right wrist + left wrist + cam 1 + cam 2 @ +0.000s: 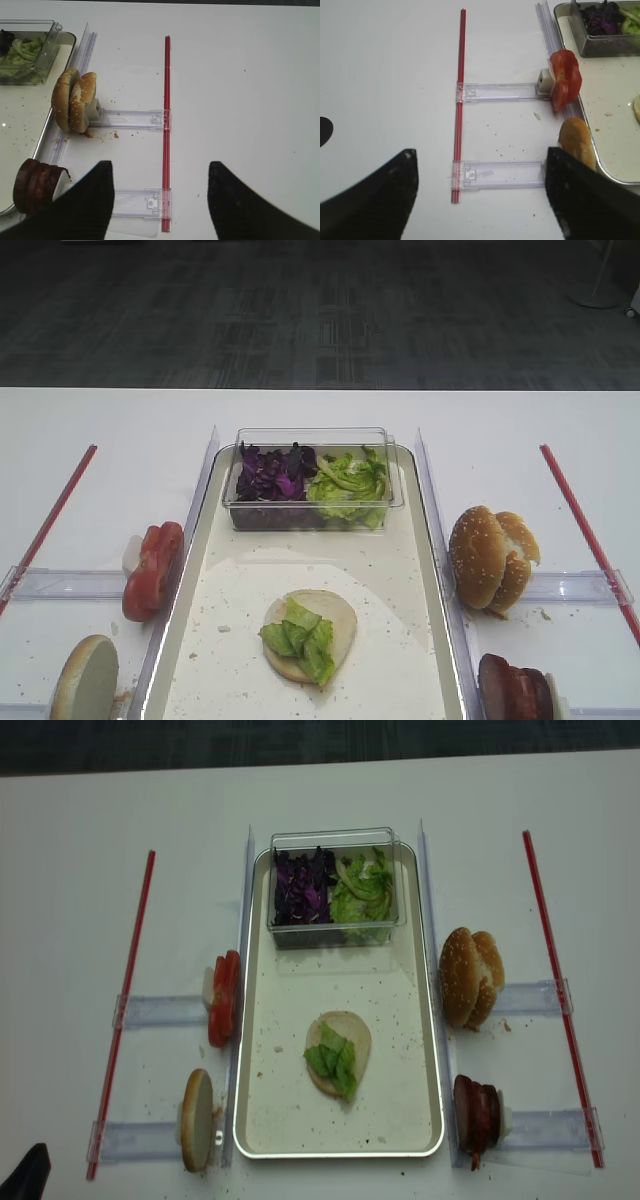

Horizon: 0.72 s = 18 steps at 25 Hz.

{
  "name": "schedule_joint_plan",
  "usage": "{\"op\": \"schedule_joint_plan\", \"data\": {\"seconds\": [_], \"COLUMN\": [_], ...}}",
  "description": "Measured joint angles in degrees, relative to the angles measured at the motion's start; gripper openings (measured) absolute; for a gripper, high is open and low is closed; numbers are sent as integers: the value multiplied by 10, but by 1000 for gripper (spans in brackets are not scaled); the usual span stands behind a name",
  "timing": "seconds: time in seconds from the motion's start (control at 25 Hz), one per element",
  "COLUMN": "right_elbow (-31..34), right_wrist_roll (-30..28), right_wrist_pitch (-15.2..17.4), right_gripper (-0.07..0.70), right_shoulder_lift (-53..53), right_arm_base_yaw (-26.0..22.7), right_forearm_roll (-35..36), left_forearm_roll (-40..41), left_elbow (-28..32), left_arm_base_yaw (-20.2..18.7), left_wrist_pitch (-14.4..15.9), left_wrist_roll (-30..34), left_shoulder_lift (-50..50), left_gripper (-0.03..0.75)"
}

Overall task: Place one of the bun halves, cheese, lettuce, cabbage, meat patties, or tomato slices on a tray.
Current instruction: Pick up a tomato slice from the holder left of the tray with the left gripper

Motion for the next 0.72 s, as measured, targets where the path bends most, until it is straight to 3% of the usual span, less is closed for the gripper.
{"op": "schedule_joint_plan", "data": {"seconds": [0.72], "right_elbow": [0], "right_wrist_roll": [0], "right_wrist_pitch": [0], "right_gripper": [445], "right_shoulder_lift": [0], "right_arm_base_yaw": [0], "right_forearm_roll": [0], "left_forearm_roll": [0], "left_elbow": [0], "left_arm_base_yaw": [0], "left_wrist_pitch": [0], "left_wrist_roll": [0], "left_shoulder_lift": [0], "left_gripper": [490]}}
